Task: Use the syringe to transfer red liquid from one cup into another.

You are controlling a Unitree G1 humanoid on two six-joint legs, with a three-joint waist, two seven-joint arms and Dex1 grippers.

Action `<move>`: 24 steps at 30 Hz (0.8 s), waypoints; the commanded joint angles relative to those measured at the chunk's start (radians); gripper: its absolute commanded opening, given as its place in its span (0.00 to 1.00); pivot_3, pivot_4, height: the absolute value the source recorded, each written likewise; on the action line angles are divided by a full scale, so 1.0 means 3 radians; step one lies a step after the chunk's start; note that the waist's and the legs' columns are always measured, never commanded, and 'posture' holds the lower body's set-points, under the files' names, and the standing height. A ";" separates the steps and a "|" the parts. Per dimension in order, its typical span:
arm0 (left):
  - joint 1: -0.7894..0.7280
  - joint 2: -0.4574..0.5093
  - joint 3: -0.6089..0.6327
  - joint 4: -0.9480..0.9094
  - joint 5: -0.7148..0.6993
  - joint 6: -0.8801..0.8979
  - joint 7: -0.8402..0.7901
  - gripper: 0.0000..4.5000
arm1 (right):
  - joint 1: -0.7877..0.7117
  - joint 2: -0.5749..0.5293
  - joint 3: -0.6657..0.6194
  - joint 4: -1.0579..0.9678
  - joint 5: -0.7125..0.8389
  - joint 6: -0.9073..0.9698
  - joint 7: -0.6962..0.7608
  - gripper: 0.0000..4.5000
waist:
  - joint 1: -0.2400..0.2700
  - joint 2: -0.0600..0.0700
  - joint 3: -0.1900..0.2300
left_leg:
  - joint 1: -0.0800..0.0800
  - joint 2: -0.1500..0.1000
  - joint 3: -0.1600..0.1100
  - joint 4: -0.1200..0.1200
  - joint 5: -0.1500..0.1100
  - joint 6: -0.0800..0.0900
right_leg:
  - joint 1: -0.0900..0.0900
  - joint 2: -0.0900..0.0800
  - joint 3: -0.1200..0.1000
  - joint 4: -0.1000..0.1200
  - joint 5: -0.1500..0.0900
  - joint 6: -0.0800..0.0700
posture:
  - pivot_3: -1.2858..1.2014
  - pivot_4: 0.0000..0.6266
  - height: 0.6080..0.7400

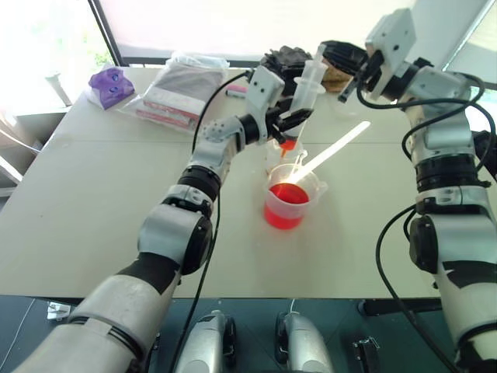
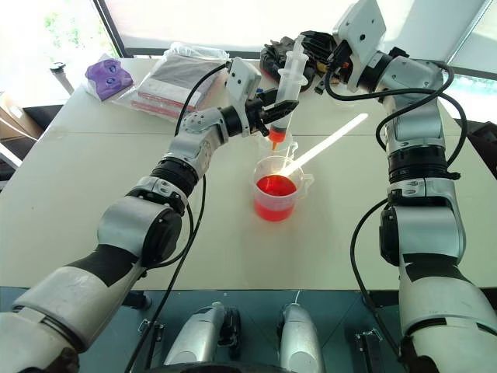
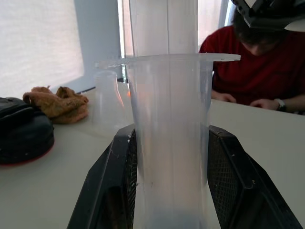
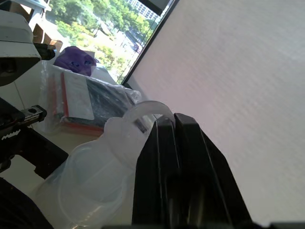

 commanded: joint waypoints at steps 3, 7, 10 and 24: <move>-0.0051 -0.0050 -0.0006 -0.0071 0.0052 -0.0110 -0.0012 0.35 | -0.0058 0.0041 -0.0004 -0.0083 0.0018 -0.0044 0.0052 0.01 | -0.0031 0.0000 0.0000 | 0.0000 0.0000 0.0000 0.0000 0.0000 0.0000 | 0.0000 0.0000 0.0000 0.0000 0.0000 0.0000 | 0.52 0.24 1.00; -0.0078 -0.0048 0.0044 -0.0060 0.0023 -0.0094 0.0038 0.35 | -0.0003 0.0064 0.0017 -0.0144 0.0024 -0.0002 0.0081 0.01 | -0.0036 0.0000 0.0000 | 0.0001 0.0001 0.0000 -0.0001 0.0000 -0.0001 | 0.0000 0.0000 0.0000 0.0000 0.0000 0.0000 | 0.52 0.24 1.00; -0.0108 -0.0042 0.0075 -0.0046 0.0002 -0.0089 0.0075 0.35 | 0.0055 0.0088 0.0035 -0.0191 0.0030 0.0022 0.0105 0.01 | -0.0034 0.0000 0.0000 | 0.0001 0.0001 0.0000 -0.0001 0.0000 -0.0001 | 0.0000 0.0000 0.0000 0.0000 0.0000 0.0000 | 0.52 0.24 1.00; -0.0228 0.0023 0.0202 -0.0098 -0.0097 -0.0035 0.0162 0.35 | 0.0237 0.0199 0.0044 -0.0446 0.0048 0.0156 0.0083 0.01 | -0.0034 0.0000 0.0000 | 0.0001 0.0001 0.0000 -0.0001 0.0000 -0.0001 | 0.0000 0.0000 0.0000 0.0001 0.0000 0.0000 | 0.52 0.24 1.00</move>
